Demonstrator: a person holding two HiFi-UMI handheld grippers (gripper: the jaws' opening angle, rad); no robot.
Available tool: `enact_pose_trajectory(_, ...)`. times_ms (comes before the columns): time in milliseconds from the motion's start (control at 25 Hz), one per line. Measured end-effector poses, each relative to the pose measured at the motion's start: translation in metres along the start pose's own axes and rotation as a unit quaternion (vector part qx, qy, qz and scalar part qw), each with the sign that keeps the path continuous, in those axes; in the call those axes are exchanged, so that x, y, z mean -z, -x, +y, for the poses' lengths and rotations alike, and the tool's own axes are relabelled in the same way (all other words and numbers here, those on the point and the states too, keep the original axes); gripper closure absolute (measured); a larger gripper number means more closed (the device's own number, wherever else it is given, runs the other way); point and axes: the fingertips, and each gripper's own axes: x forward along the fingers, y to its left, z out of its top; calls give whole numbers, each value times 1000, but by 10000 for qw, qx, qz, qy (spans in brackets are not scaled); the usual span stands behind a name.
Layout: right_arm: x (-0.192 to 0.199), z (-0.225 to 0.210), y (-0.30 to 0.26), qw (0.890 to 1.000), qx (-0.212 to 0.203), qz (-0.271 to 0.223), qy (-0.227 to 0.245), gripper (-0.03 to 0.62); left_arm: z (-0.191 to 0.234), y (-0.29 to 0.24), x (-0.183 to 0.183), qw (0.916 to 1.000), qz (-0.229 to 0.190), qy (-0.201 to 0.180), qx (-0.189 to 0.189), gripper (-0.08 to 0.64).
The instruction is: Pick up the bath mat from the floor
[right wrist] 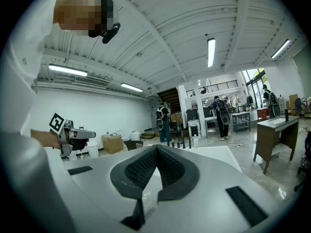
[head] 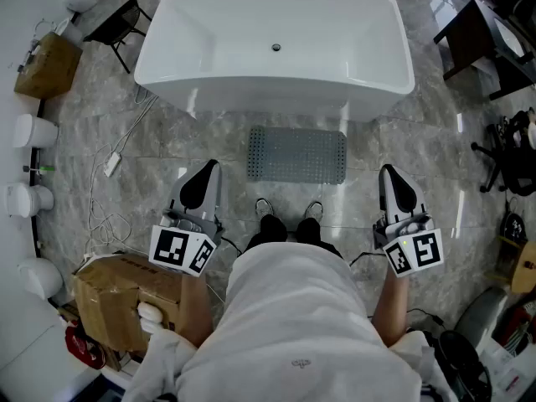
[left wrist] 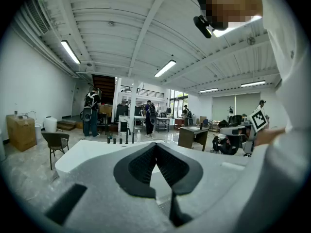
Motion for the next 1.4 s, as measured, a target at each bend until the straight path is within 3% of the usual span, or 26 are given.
enact_pose_trajectory(440, -10, 3, -7, 9998, 149, -53, 71, 586, 5, -6, 0, 9995, -128, 147, 241, 548)
enact_pose_trajectory(960, -2, 13, -23, 9987, 511, -10, -32, 584, 33, -5, 10, 9994, 64, 71, 343, 548)
enact_pose_trajectory(1400, 24, 44, -48, 9967, 723, 370, -11, 584, 59, -13, 40, 9946, 377, 156, 953, 548)
